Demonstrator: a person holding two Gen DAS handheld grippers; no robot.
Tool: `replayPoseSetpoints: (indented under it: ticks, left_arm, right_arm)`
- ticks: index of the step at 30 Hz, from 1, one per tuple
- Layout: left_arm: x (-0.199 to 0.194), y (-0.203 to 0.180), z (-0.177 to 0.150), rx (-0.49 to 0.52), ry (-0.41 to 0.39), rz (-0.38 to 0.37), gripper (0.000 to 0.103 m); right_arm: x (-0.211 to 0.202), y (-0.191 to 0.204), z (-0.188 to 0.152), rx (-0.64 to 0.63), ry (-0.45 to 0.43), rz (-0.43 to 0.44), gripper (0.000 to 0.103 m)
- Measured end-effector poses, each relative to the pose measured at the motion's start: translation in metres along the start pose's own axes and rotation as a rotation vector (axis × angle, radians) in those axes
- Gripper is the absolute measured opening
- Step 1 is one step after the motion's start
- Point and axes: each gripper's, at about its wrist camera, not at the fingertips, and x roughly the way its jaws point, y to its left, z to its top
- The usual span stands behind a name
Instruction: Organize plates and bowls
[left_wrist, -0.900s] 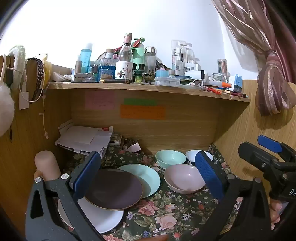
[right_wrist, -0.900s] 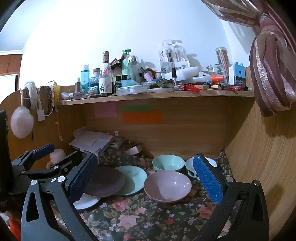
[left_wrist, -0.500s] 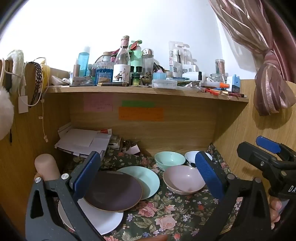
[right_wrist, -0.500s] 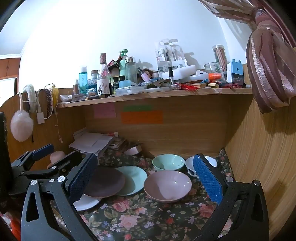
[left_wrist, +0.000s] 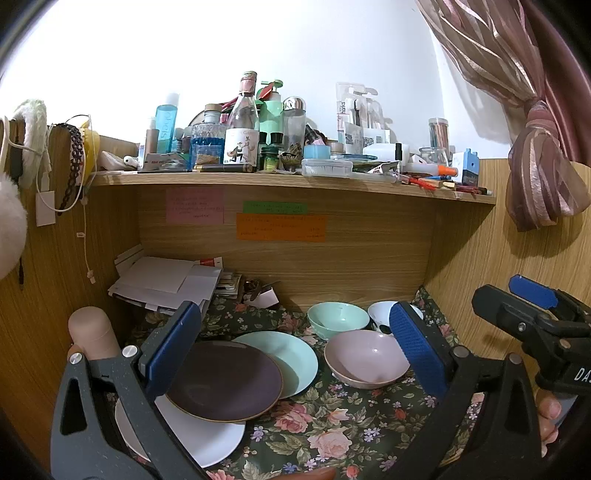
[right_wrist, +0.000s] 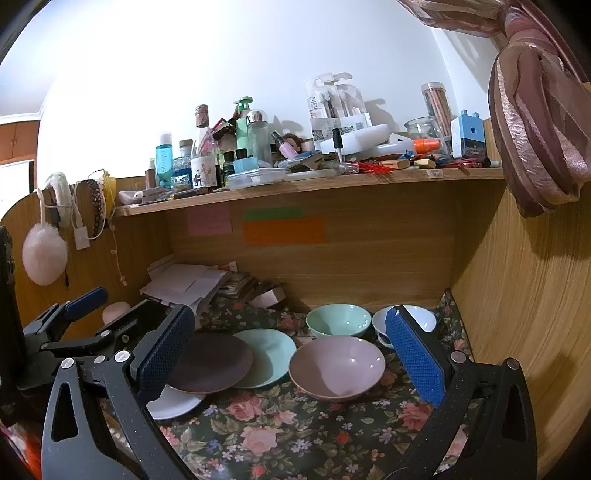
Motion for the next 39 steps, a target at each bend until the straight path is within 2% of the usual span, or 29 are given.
replayPoseSetpoints:
  ticks: [39]
  left_arm:
    - [-0.0005,-0.0097,0.0015,0.007,-0.003,0.003,0.103]
  right_arm:
    - [0.0000,0.0003,-0.0004,0.013,0.001,0.001,0.103]
